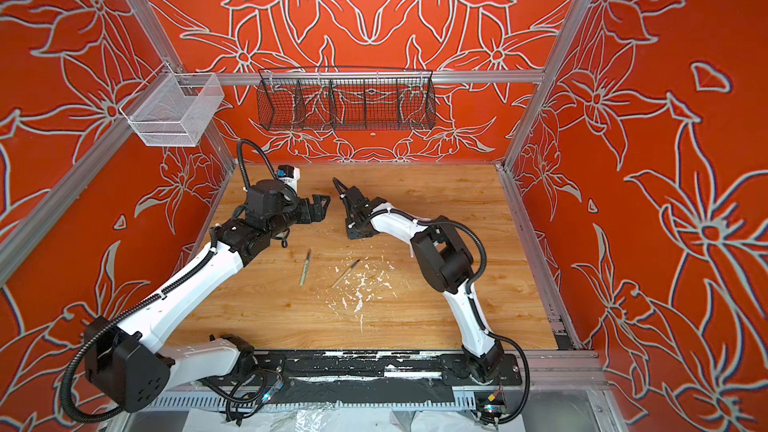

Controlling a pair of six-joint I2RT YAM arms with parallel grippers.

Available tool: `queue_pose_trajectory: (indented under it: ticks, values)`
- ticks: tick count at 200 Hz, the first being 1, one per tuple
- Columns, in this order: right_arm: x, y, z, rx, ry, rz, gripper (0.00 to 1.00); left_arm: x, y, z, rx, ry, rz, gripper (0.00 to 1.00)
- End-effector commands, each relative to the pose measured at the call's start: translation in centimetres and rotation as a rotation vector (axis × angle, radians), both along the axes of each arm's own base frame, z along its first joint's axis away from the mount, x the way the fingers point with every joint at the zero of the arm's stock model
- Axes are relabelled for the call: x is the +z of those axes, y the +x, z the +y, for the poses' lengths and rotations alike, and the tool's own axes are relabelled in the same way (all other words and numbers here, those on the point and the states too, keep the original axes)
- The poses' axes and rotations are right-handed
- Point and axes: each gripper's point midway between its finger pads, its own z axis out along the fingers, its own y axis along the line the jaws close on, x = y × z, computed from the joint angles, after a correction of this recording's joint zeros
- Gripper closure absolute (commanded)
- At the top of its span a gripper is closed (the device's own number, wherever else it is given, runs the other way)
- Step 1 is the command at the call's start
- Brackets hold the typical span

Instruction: Insert the pens into the pen caps

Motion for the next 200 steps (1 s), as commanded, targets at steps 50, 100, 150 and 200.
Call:
queue_pose_trajectory:
  ticks: [50,100,150,200]
  values:
    - [-1.5,-3.1,-7.8,-0.175,0.079,0.053,0.79,-1.7,0.5,-0.8,-0.038,0.017,0.053,0.04]
    - [-1.7,-3.4,-8.1,-0.182,0.142,0.069,0.69,-4.8,-1.0,-3.4,-0.121,0.029,0.191,0.06]
    - [1.8,-3.7,-8.8,-0.141,0.140,0.000,0.63,-12.1,-7.9,-2.5,-0.154,0.170,0.489,0.14]
    - [10.0,-5.6,-6.3,-0.037,0.374,-0.111,0.63,-16.8,-12.4,-4.1,-0.253,0.375,0.668,0.25]
